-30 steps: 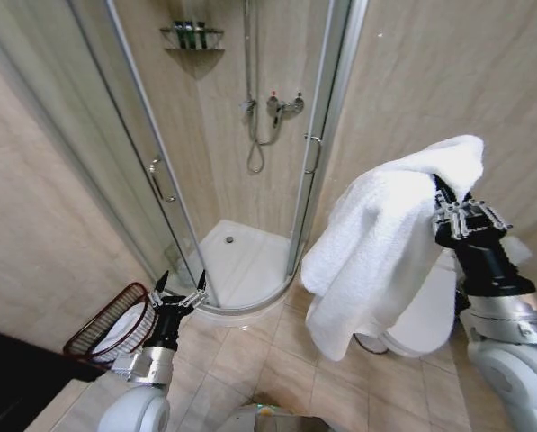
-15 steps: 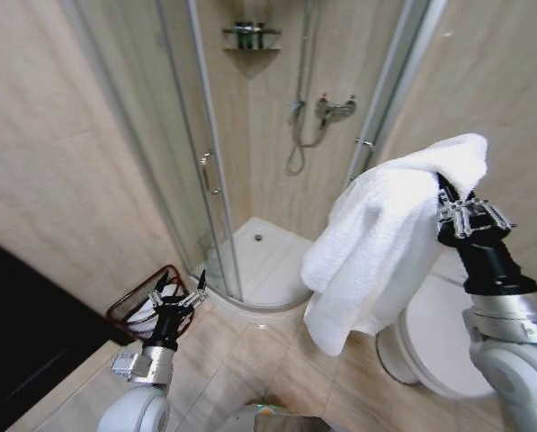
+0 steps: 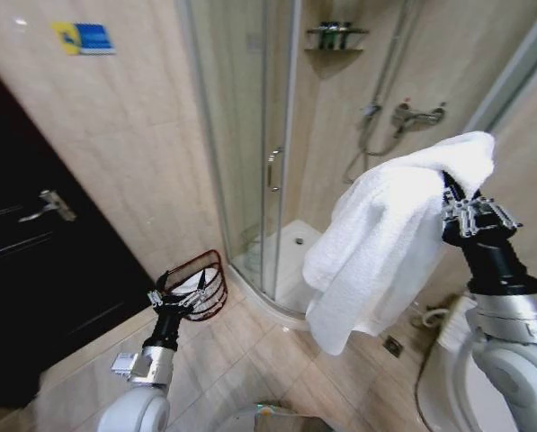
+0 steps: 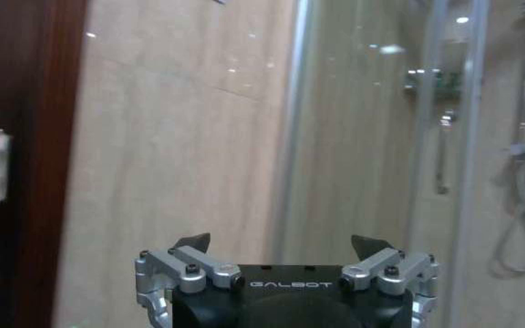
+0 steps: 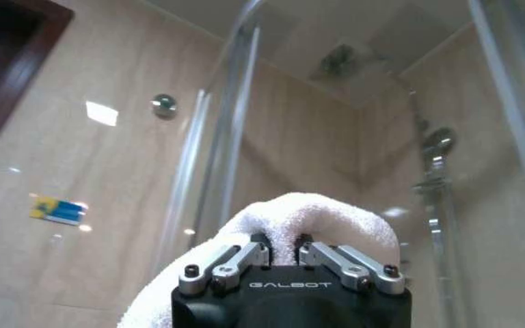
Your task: Discard the used towel into the hamper.
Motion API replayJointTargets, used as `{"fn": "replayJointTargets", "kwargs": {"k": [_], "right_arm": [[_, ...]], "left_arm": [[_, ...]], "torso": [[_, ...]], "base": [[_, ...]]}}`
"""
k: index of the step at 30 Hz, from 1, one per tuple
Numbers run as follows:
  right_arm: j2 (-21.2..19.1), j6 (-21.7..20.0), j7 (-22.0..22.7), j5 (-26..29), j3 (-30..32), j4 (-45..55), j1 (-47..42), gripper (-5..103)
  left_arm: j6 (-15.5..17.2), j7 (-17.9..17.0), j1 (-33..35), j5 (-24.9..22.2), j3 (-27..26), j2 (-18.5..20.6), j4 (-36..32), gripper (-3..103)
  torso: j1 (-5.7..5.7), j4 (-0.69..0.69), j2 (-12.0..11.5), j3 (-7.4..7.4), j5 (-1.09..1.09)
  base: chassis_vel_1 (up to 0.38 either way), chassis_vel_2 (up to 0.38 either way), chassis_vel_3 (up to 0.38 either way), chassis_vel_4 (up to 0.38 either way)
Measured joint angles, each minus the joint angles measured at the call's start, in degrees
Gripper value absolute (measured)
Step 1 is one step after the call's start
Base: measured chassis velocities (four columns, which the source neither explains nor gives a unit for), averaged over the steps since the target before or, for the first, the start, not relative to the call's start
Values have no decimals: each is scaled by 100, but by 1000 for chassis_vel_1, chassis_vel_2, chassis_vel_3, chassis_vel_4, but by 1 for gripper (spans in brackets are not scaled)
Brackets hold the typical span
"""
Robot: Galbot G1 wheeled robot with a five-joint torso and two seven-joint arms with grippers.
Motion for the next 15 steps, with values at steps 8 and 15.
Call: {"fn": "replayJointTargets", "kwargs": {"k": [8, 15], "right_arm": [[-30, -5, 36, 9, -36, 0, 42, 13], [-22, -17, 149, 11, -123, 0, 67, 13]], "left_arm": [[0, 0, 0, 0, 0, 0, 0, 100], [0, 0, 0, 0, 0, 0, 0, 100]], "torso": [[-1, 1, -1, -1, 0], [-1, 1, -2, -2, -1]], "base": [[134, 130, 129, 117], [118, 121, 111, 120]]}}
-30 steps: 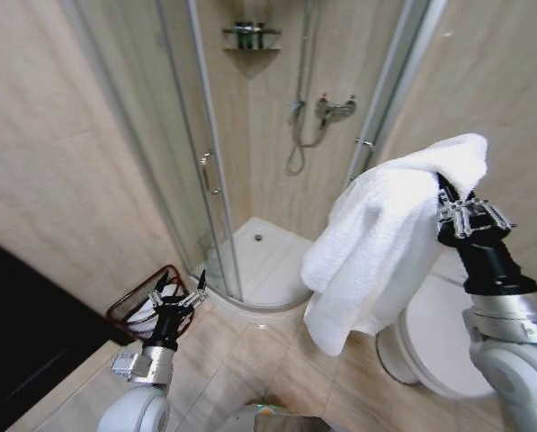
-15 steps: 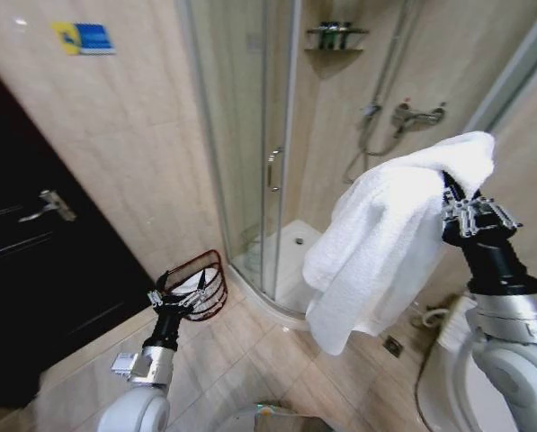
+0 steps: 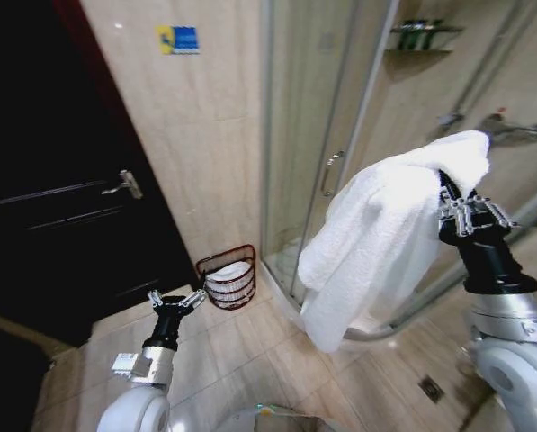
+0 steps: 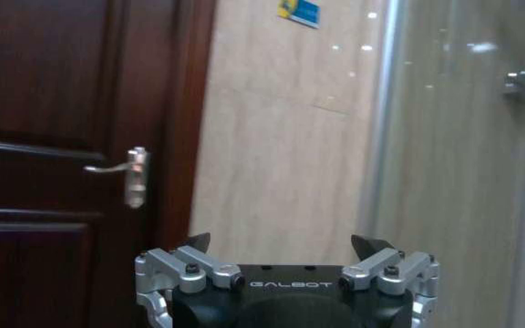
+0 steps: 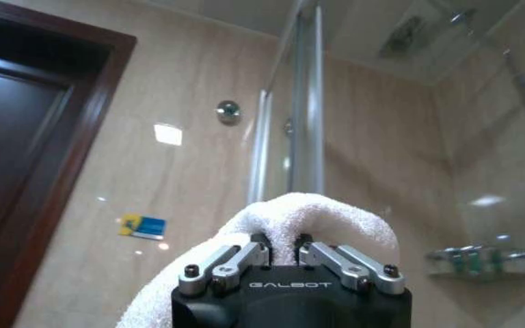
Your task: Discard the used towel into the hamper.
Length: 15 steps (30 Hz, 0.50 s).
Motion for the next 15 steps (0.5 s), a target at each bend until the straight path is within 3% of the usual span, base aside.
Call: {"fn": "replayJointTargets", "kwargs": {"k": [15], "right_arm": [[-7, 62, 402, -260, -512, 0, 136, 13]], "left_arm": [[0, 0, 0, 0, 0, 0, 0, 100]], "torso": [[0, -2, -2, -1, 0]], "base": [[63, 71, 59, 67]]}}
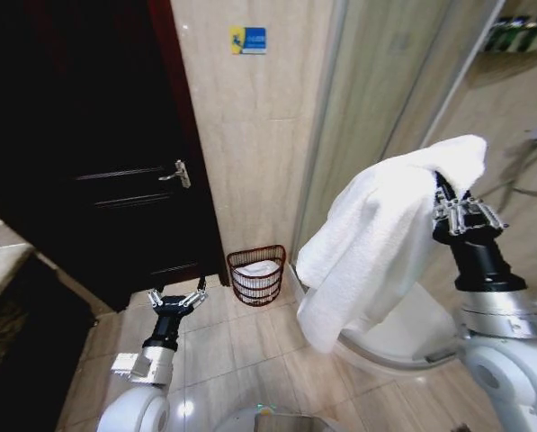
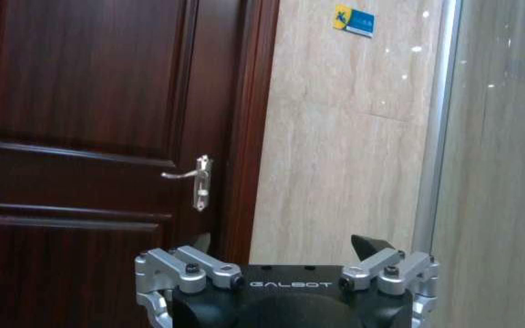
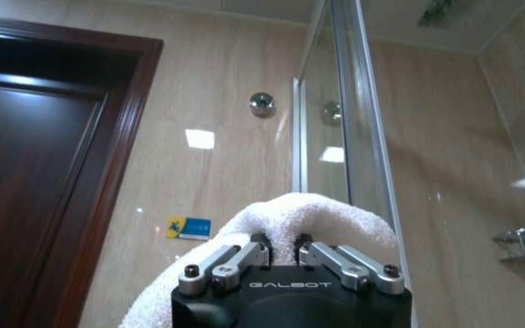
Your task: Discard the used towel into the hamper.
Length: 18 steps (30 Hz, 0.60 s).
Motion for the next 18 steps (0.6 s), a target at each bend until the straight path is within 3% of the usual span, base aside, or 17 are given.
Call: {"fn": "replayJointTargets", "kwargs": {"k": [18], "right_arm": [[-80, 172, 14, 98, -144, 0, 81, 13]], "left_arm": [[0, 0, 0, 0, 0, 0, 0, 100]], "torso": [[-1, 0, -1, -1, 0]], "base": [[0, 0, 0, 0]]}}
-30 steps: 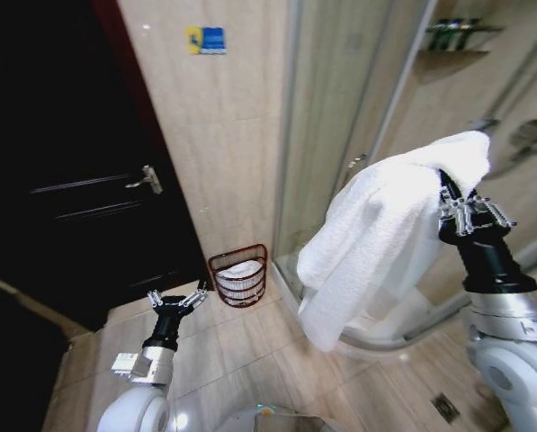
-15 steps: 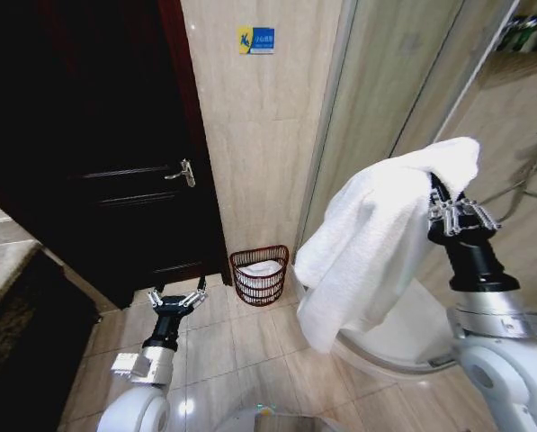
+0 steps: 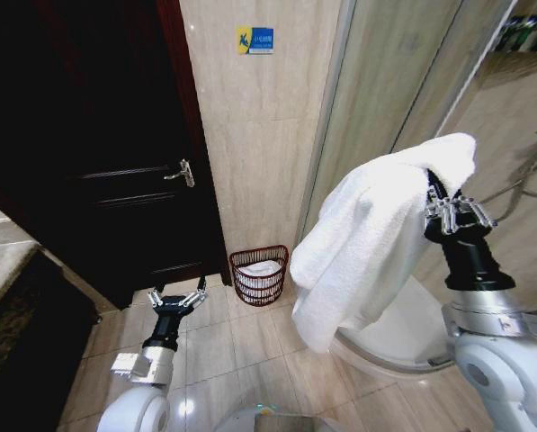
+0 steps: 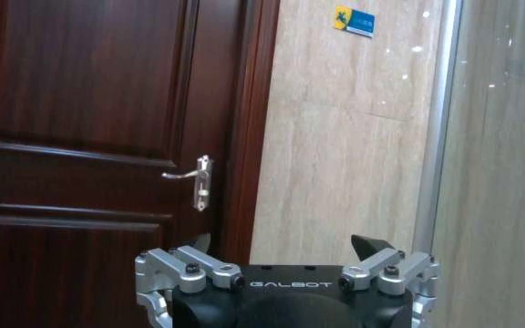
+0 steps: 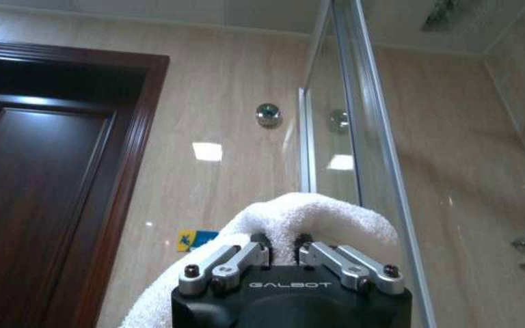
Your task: Discard the used towel into the hamper.
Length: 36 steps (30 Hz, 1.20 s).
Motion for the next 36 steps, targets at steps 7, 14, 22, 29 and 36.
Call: {"fn": "replayJointTargets", "kwargs": {"k": [7, 14, 22, 29, 36], "right_arm": [[5, 64, 8, -1, -5, 0, -10, 13], [37, 60, -55, -64, 3, 0, -33, 13], [48, 64, -52, -54, 13, 0, -45, 13], [48, 94, -108, -49, 29, 0, -73, 13], [63, 155, -157, -14, 35, 0, -91, 13]], "left_arm": [[0, 0, 0, 0, 0, 0, 0, 100], [0, 0, 0, 0, 0, 0, 0, 100], [0, 0, 0, 0, 0, 0, 0, 100], [0, 0, 0, 0, 0, 0, 0, 100], [0, 0, 0, 0, 0, 1, 1, 100]], "torso": [[0, 1, 0, 0, 0], [0, 1, 0, 0, 0], [0, 0, 0, 0, 1], [0, 0, -1, 0, -4], [-1, 1, -1, 0, 1]], "base": [[27, 28, 39, 47], [21, 24, 23, 21], [25, 24, -31, -32], [164, 163, -153, -146], [243, 235, -230, -234]]}}
